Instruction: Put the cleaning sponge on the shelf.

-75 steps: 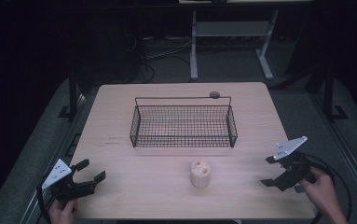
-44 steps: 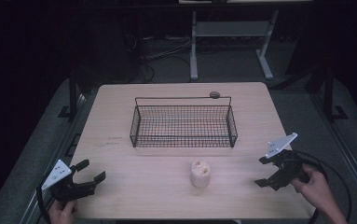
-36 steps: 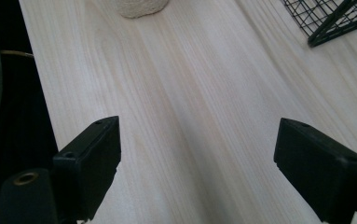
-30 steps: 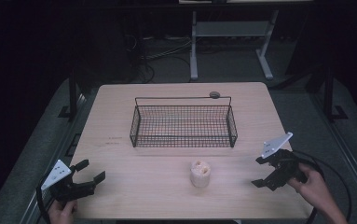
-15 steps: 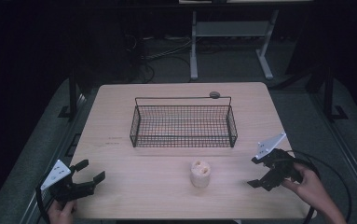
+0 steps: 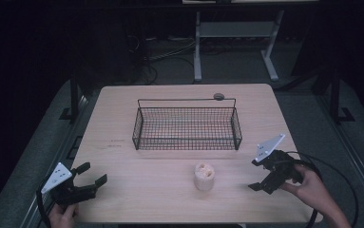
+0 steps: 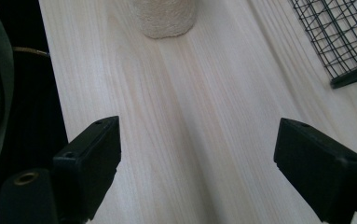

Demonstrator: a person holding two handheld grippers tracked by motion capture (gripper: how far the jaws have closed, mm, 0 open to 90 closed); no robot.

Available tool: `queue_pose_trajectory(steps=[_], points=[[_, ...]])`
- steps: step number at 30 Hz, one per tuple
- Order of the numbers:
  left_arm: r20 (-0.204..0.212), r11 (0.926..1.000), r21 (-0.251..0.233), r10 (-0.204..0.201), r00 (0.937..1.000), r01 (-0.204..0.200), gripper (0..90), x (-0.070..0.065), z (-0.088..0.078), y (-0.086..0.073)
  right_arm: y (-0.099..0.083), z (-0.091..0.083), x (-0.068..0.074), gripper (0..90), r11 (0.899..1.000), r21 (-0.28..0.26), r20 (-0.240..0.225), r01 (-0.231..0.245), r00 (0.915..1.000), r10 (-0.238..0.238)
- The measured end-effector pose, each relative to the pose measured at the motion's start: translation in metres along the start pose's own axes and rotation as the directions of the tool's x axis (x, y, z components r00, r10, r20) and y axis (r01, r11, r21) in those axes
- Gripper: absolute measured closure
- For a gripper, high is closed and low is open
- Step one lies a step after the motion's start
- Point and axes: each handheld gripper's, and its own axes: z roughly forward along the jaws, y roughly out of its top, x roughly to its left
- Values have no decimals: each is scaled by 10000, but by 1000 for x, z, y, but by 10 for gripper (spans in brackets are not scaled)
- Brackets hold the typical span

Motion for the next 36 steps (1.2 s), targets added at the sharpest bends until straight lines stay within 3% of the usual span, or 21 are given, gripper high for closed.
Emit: queue_pose_trajectory(steps=[36], points=[[17, 10000, -92, -2, 10000, 2, 139, 1, -1, 0, 41, 10, 5, 144, 9959, 385, -288, 819, 9963, -809]])
